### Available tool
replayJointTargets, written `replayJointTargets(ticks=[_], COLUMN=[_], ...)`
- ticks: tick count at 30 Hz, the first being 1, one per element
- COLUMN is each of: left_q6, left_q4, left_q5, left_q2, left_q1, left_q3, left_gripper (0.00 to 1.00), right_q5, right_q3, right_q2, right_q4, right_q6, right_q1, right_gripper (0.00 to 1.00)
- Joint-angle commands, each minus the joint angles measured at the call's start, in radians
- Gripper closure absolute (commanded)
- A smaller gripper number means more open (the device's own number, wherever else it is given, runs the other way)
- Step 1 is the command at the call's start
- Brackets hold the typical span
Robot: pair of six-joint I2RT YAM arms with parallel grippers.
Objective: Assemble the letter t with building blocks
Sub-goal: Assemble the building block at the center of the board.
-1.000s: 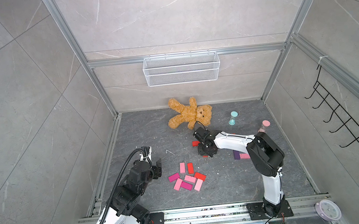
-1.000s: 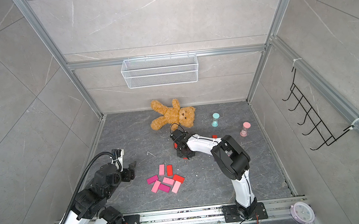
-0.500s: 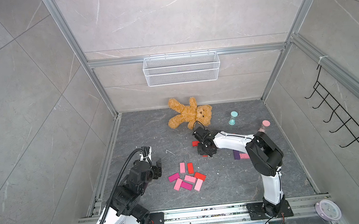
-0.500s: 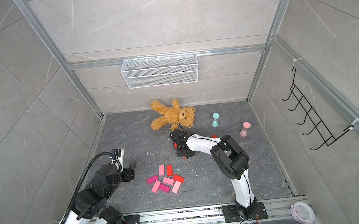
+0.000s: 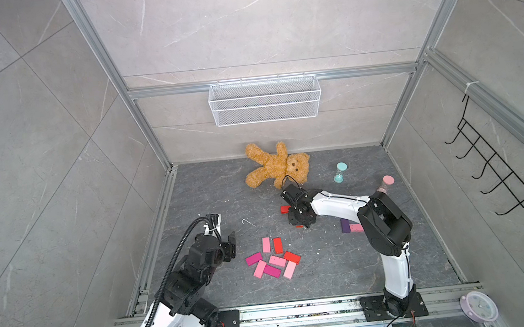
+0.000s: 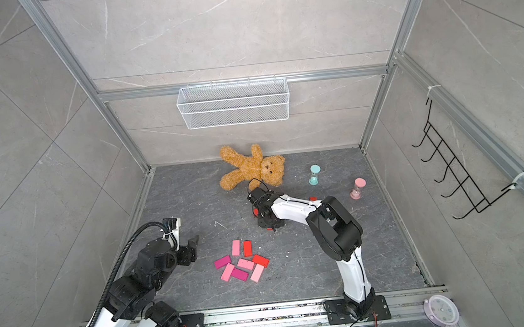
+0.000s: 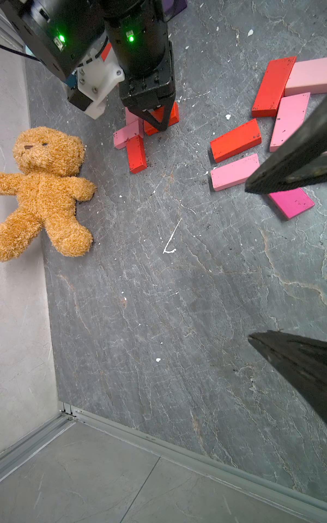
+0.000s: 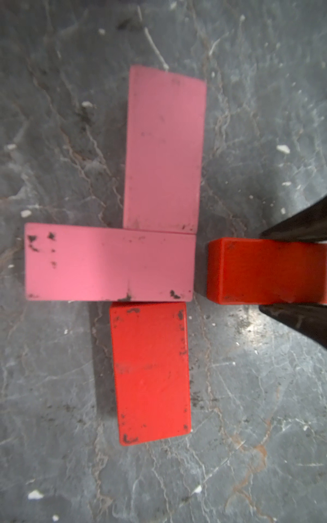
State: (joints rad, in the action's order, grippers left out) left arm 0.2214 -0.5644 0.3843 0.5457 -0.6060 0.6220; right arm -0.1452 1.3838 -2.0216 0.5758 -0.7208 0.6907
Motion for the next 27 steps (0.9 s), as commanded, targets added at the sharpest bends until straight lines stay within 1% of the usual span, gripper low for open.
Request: replayJointTargets(ticks=[1, 14, 19, 27], left_q6=[0.012, 0.012, 0.013, 0.013], left_q4=[0.01, 0.004, 0.001, -0.006], left_q5=[0.008, 0.012, 0.011, 0.011], left_q2=[-0.007, -0.017, -0.016, -0.03], left_q1=[0.002, 0.002, 0.002, 0.001], left_q3=[0.022, 0.025, 0.025, 0.026], left_gripper=[0.21, 0.21, 0.21, 0.21], right_q5=[-0.013, -0.012, -0.011, -0.006], right_q3=[0.003, 0.008, 0.014, 0.014], right_q2=[-0.051, -0.043, -0.042, -0.043], right_q4=[0.027, 0.039, 0.044, 0.041], right_q6=[0.004, 0.012, 0.016, 0.021], right_q1=[-0.014, -0.021, -0.022, -0.024], right_gripper=[0.75, 0.71, 0.67, 0.68])
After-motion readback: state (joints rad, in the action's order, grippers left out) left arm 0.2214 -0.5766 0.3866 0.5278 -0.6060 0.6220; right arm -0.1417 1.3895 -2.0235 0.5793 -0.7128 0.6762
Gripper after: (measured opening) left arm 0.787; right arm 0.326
